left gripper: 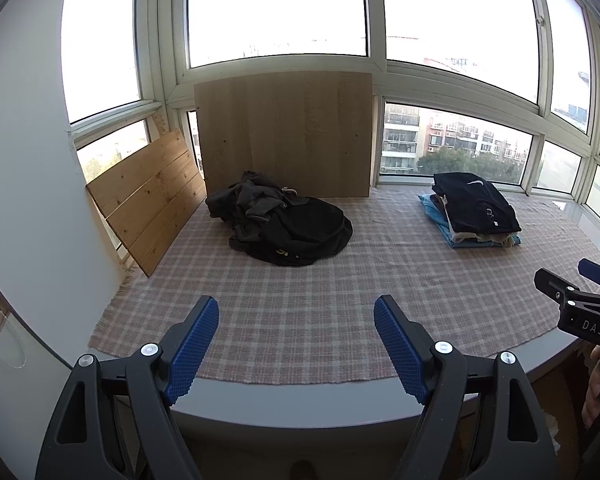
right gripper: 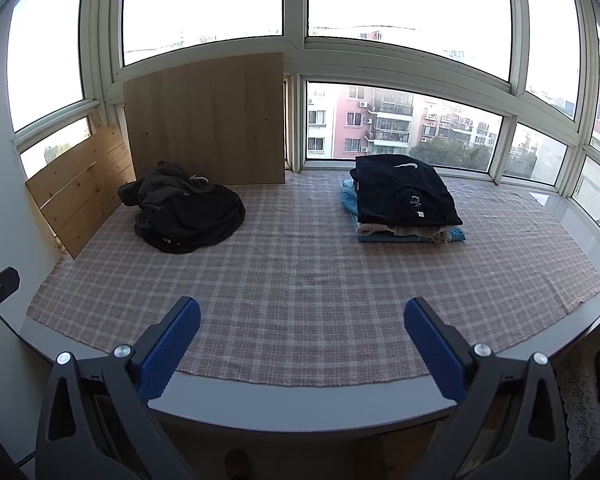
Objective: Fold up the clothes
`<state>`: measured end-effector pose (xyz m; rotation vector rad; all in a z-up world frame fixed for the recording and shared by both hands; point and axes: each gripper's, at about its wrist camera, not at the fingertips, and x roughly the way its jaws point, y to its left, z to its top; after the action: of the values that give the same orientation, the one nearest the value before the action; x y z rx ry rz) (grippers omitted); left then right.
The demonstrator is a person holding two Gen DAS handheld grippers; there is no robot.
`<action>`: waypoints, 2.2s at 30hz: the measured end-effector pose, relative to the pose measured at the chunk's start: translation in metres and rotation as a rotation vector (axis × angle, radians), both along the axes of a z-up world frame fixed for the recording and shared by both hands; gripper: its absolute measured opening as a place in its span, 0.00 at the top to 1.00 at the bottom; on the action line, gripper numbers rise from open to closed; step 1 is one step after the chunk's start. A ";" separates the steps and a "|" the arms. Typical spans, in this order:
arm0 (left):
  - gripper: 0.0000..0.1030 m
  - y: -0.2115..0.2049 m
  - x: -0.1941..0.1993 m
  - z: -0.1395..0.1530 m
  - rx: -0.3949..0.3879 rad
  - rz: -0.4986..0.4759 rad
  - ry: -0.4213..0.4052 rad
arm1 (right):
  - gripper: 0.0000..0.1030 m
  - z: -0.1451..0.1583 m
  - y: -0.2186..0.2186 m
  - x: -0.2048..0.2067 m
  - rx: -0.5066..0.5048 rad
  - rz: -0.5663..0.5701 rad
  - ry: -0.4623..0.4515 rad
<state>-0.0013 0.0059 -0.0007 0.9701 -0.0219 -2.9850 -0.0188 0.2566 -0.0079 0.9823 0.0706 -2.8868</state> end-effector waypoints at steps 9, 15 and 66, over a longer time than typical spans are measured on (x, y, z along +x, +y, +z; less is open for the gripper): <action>0.23 0.001 -0.003 -0.001 0.001 0.001 -0.009 | 0.00 -0.002 0.000 -0.002 0.001 -0.002 -0.012; 0.23 0.002 -0.005 -0.002 -0.003 0.009 -0.008 | 0.00 -0.003 -0.002 -0.006 0.000 0.004 -0.020; 0.23 -0.091 -0.110 -0.005 0.004 0.069 -0.015 | 0.00 -0.006 -0.113 -0.106 0.070 0.075 -0.026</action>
<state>-0.1111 -0.0854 -0.0057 0.9722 0.0175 -2.9169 -0.1253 0.1440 -0.0137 1.0057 0.2037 -2.8206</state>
